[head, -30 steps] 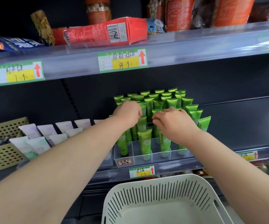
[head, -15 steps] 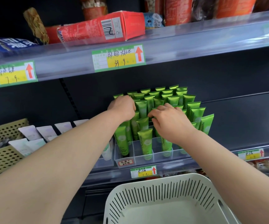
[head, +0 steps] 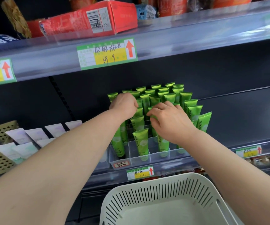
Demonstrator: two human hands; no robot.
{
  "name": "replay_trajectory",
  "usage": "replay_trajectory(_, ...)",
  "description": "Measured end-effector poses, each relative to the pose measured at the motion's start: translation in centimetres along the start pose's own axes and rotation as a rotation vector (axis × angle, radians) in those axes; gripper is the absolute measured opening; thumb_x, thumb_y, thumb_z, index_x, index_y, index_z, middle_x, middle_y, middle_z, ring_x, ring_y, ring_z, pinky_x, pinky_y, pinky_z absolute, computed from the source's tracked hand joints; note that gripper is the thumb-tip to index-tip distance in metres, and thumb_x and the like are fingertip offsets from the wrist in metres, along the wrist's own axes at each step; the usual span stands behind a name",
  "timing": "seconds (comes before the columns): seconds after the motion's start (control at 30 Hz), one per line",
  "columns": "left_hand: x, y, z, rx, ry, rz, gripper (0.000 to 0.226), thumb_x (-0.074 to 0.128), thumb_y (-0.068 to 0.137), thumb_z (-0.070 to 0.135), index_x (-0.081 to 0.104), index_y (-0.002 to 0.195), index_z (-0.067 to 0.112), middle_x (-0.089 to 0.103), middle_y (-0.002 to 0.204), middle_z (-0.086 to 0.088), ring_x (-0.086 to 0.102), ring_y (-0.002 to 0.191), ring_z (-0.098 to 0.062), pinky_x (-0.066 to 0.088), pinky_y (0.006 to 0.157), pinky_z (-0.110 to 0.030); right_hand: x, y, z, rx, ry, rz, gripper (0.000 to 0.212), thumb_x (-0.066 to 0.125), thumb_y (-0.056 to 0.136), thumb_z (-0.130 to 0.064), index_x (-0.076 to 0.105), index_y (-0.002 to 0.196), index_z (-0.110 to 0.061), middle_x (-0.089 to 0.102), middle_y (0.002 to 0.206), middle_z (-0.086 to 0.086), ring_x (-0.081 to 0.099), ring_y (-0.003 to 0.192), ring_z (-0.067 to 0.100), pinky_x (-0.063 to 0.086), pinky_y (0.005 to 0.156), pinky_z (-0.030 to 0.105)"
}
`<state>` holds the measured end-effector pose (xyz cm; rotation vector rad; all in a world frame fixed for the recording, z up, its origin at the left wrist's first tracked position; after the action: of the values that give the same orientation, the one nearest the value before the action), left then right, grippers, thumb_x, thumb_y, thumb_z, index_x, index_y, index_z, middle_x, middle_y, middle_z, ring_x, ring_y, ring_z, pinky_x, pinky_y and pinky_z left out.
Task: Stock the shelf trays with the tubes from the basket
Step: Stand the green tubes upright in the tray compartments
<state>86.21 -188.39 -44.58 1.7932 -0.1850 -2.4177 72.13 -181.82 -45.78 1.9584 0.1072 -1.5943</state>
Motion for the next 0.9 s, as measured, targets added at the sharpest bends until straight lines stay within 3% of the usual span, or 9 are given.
replay_trajectory(0.2, -2.7, -1.7, -1.6, 0.025, -0.092, 0.033, 0.012, 0.068, 0.089, 0.022, 0.076, 0.098, 0.02, 0.07, 0.107, 0.005, 0.064, 0.1, -0.017, 0.051, 0.087, -0.029, -0.5, 0.8, -2.6, -0.042, 0.012, 0.019, 0.031, 0.039, 0.096, -0.03, 0.062, 0.116, -0.025, 0.06, 0.116, -0.004, 0.05, 0.108, 0.022, 0.04, 0.082, 0.038)
replay_trajectory(0.4, -4.2, -3.9, -6.0, -0.019, -0.06, 0.03, 0.023, 0.064, 0.09, 0.017, 0.071, 0.109, 0.028, 0.066, 0.119, 0.003, 0.062, 0.105, -0.017, 0.052, 0.092, -0.033, -0.2, 1.5, -7.1, -0.141, 0.039, 0.063, 0.025, 0.048, 0.093, -0.021, 0.064, 0.112, -0.022, 0.066, 0.106, 0.0, 0.057, 0.103, 0.025, 0.039, 0.076, 0.038)
replay_trajectory(0.63, -6.1, -5.7, -9.0, -0.023, -0.038, 0.04, 0.023, 0.063, 0.091, 0.016, 0.071, 0.11, 0.025, 0.068, 0.115, 0.004, 0.062, 0.105, -0.015, 0.052, 0.091, -0.034, 3.0, 2.4, -10.2, -0.198, -0.034, -0.094, 0.032, 0.048, 0.098, -0.024, 0.053, 0.129, -0.03, 0.06, 0.124, -0.005, 0.048, 0.115, 0.022, 0.032, 0.086, 0.038)
replay_trajectory(0.9, -5.8, -5.7, -8.2, 0.01, -0.072, 0.067, 0.024, 0.057, 0.092, 0.015, 0.072, 0.107, 0.027, 0.068, 0.116, 0.007, 0.062, 0.107, -0.016, 0.051, 0.091, -0.035, 2.7, 1.9, -9.1, -0.145, -0.104, -0.114, 0.026, 0.051, 0.093, -0.017, 0.063, 0.109, -0.033, 0.067, 0.098, -0.007, 0.047, 0.106, 0.019, 0.028, 0.082, 0.037)
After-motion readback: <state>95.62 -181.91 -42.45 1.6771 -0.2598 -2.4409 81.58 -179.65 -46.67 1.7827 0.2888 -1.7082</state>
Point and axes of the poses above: each hand's wrist, its own y-axis towards the middle knuckle, its own x-axis out of the palm, z = x × y, the point moved 7 cm from there along y, towards the middle knuckle
